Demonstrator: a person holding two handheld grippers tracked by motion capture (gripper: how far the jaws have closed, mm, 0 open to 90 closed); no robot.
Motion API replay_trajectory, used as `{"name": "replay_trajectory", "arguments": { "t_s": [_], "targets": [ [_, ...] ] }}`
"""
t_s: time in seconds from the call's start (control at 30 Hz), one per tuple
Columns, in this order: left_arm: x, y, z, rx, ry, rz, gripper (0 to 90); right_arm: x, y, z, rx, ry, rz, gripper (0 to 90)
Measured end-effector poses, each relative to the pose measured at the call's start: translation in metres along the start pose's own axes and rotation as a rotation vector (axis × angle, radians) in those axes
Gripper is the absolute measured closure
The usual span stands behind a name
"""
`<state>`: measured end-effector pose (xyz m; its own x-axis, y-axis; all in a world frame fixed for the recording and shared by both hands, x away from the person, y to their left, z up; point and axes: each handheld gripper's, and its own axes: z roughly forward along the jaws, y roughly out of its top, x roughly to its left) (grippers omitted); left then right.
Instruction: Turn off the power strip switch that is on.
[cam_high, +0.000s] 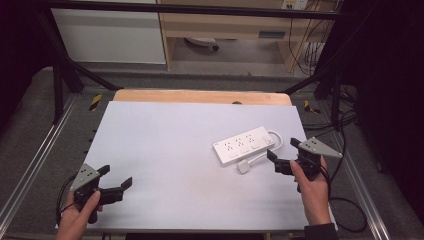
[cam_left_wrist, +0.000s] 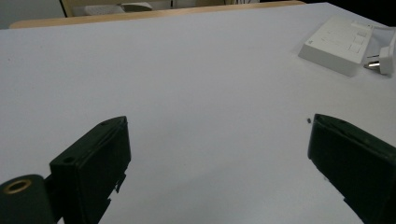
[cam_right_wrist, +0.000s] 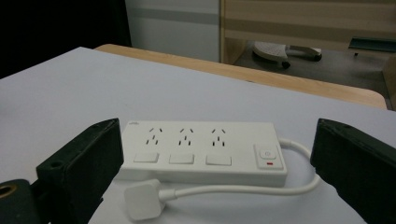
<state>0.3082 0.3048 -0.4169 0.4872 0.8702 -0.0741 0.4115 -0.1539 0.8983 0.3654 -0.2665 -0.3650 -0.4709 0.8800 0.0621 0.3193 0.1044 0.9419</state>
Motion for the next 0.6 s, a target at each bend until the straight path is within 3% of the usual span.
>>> {"name": "replay_trajectory", "arguments": {
  "t_s": [0.17, 0.47, 0.6],
  "targets": [
    [-0.001, 0.000, 0.000, -0.010, -0.015, 0.008, 5.7, 0.003, 0.011, 0.011, 0.006, -0.004, -0.037, 2.7],
    [0.000, 0.003, 0.005, -0.010, -0.017, -0.002, 5.7, 0.001, 0.020, 0.020, 0.004, -0.003, -0.032, 2.8],
    [0.002, 0.012, 0.013, -0.047, -0.002, 0.006, 5.9, 0.001, 0.020, 0.023, 0.005, 0.007, -0.028, 3.2]
  ]
}}
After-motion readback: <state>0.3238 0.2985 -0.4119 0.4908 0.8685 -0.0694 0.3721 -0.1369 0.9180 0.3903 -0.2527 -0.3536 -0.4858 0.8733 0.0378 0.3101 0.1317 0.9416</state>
